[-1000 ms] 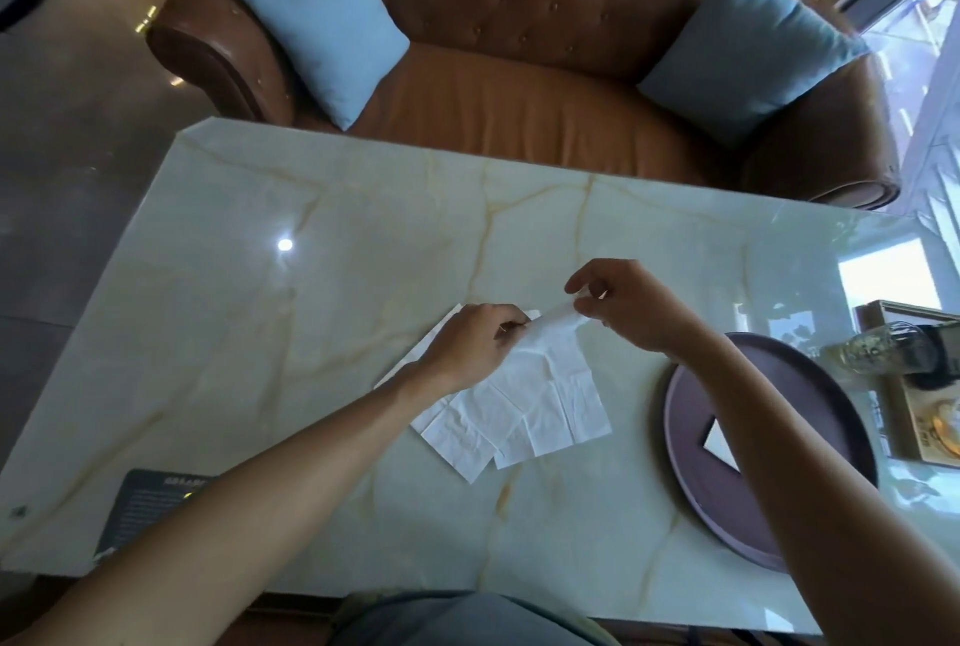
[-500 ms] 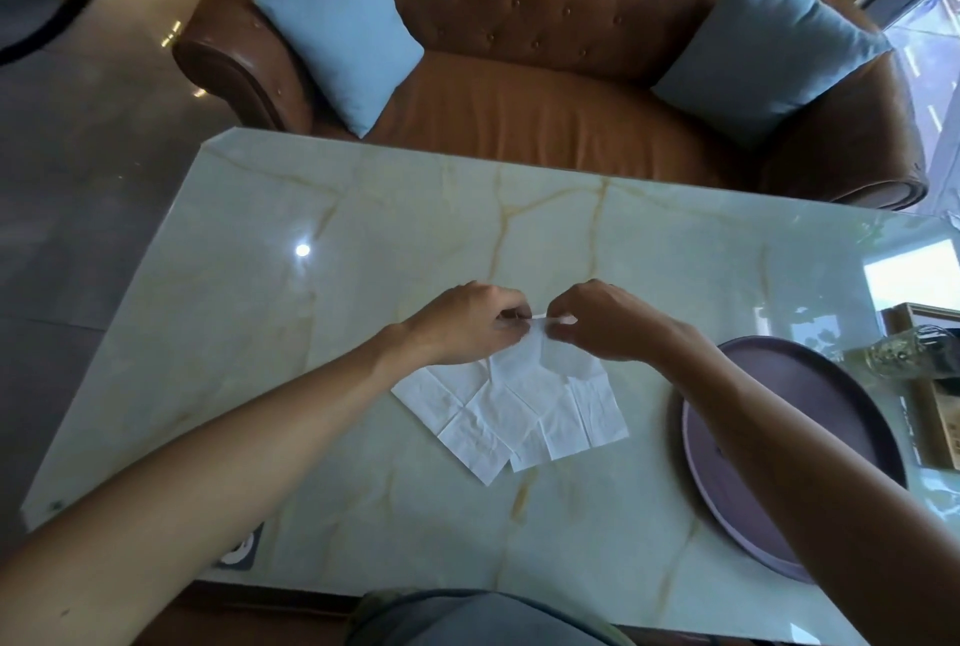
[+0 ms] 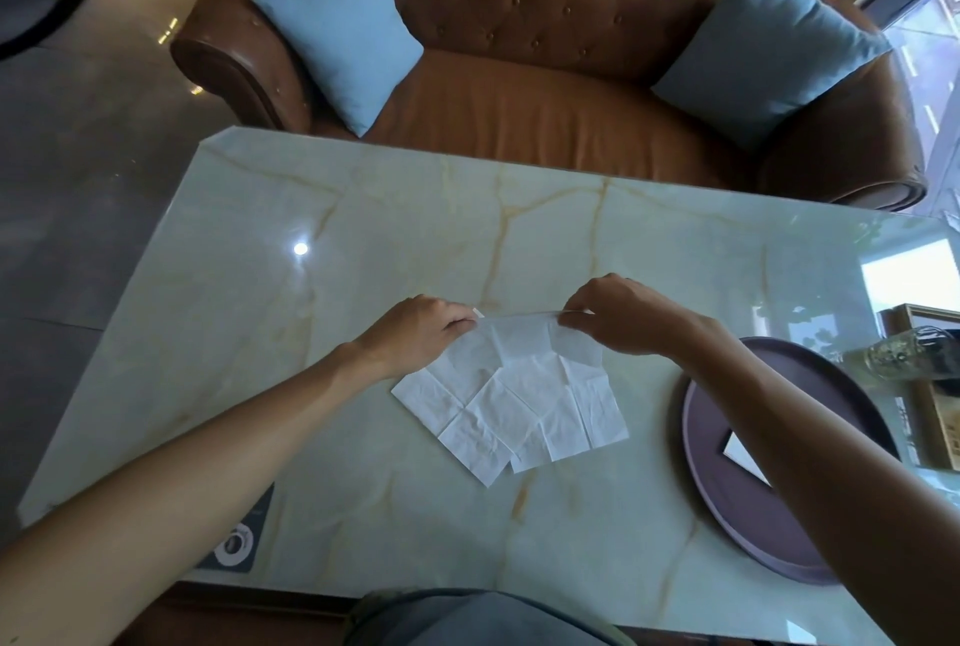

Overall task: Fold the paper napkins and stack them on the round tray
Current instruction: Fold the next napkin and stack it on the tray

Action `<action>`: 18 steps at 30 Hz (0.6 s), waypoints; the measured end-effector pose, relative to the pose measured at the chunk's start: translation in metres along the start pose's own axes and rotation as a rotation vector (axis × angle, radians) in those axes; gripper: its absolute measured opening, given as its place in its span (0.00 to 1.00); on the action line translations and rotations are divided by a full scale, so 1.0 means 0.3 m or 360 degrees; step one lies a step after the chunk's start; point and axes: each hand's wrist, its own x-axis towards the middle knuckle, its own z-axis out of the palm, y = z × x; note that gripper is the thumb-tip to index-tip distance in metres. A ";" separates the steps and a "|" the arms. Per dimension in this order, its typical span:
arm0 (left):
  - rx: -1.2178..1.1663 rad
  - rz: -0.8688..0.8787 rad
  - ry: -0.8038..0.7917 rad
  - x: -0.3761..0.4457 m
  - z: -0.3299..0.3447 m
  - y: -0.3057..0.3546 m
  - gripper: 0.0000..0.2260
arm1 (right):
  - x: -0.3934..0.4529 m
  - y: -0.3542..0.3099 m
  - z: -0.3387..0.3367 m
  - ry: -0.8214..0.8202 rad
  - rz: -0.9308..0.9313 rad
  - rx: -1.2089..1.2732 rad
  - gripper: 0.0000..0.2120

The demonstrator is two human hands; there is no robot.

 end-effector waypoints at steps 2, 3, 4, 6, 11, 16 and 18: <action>-0.0012 0.0002 -0.0018 -0.008 -0.014 -0.010 0.13 | -0.003 0.001 -0.003 -0.0013 0.0014 -0.0009 0.13; -0.0007 0.0008 -0.0015 -0.013 -0.022 -0.014 0.13 | -0.004 -0.001 -0.003 -0.0014 0.0011 -0.0019 0.13; 0.0003 0.0013 -0.0013 -0.018 -0.033 -0.011 0.12 | -0.004 -0.003 -0.003 -0.0013 0.0009 -0.0029 0.13; -0.0004 0.0022 -0.0026 -0.027 -0.045 -0.015 0.13 | -0.005 -0.009 -0.008 -0.0006 0.0005 -0.0035 0.13; 0.0130 -0.0149 -0.0123 -0.062 -0.053 -0.099 0.18 | -0.008 -0.012 -0.030 0.0047 -0.0002 -0.0188 0.14; 0.0066 -0.0227 -0.0086 -0.058 -0.035 -0.082 0.11 | -0.020 -0.034 -0.044 0.0138 -0.0072 -0.0259 0.12; -0.0006 -0.0143 -0.0087 -0.019 -0.023 0.011 0.27 | -0.023 -0.048 -0.049 0.0156 -0.0112 -0.0244 0.12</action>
